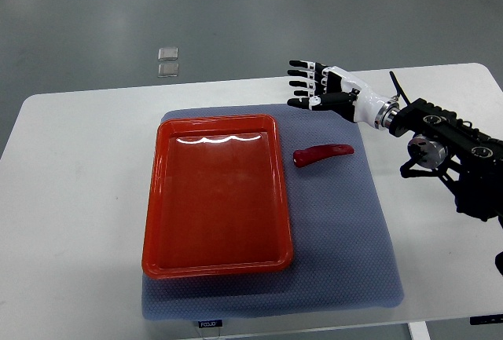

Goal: Place red pepper on red tray
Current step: 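Reach the right hand down toward the red chili pepper beside the tray, then close the right hand fingers around the red chili pepper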

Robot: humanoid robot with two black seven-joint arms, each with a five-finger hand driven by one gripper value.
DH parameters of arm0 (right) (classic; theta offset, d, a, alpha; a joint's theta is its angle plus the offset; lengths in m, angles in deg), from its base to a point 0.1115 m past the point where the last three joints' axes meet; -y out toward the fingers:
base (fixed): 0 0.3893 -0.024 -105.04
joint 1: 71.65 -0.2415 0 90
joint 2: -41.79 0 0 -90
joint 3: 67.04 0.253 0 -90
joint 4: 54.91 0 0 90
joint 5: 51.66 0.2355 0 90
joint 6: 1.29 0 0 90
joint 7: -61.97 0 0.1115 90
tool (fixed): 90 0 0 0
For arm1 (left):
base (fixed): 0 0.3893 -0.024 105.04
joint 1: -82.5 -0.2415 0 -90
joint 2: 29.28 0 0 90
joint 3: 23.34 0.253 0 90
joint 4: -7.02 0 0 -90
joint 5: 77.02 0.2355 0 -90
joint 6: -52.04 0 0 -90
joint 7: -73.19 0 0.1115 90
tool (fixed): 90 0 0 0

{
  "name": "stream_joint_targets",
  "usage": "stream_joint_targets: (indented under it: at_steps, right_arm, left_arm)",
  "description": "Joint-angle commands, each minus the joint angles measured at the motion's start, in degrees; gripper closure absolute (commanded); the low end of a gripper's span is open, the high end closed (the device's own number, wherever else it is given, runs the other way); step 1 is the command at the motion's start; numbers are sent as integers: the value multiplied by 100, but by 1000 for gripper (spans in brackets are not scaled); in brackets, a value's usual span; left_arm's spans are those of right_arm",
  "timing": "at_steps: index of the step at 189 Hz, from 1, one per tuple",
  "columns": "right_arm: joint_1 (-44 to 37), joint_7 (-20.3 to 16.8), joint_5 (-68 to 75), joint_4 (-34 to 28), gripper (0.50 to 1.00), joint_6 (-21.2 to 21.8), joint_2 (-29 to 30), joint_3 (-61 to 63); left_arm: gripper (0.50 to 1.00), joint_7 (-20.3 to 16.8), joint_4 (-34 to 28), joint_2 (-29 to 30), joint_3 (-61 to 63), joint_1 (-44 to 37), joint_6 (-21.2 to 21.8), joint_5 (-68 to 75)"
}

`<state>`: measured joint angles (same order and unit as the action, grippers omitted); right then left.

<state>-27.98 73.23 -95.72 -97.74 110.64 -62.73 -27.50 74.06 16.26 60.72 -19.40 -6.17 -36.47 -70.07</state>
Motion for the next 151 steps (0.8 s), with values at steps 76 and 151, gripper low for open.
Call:
stream_joint_targets:
  at_steps: [76,151]
  right_arm:
    - [-122,35,-3117,-1333,589,-382,-1053,-1405]
    - [133,61,-3521,-1263,597,-1120,-938,-1590]
  left_arm:
    - [500,1,-1,0,1,-1,1,-1]
    - [500,1,-1,0,10,-1,-7,-1]
